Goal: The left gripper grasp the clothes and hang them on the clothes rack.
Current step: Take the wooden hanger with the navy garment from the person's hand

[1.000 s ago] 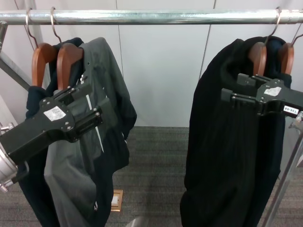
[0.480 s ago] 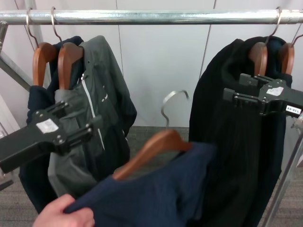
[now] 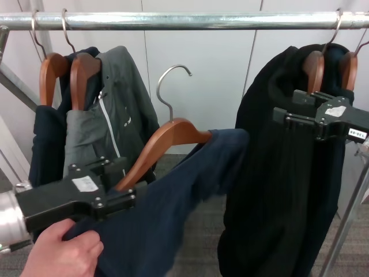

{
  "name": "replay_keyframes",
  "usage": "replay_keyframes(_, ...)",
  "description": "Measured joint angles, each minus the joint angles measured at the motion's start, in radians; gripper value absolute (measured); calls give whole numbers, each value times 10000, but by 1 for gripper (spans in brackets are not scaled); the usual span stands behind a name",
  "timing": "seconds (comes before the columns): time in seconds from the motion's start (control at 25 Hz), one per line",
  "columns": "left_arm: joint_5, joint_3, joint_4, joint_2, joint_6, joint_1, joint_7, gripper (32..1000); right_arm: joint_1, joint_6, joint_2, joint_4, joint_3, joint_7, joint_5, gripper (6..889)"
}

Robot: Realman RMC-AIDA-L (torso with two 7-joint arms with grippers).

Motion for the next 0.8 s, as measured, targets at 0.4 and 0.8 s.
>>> replay_keyframes(0.4,-29,1464,-49,-8,-2089,-344,32,635,45,27,9,0,0,-12,6,817)
replay_keyframes(0.8,-132,1677,-83,-23,-2345,-496,-14,618,54,29,4,15,0,2,40,818)
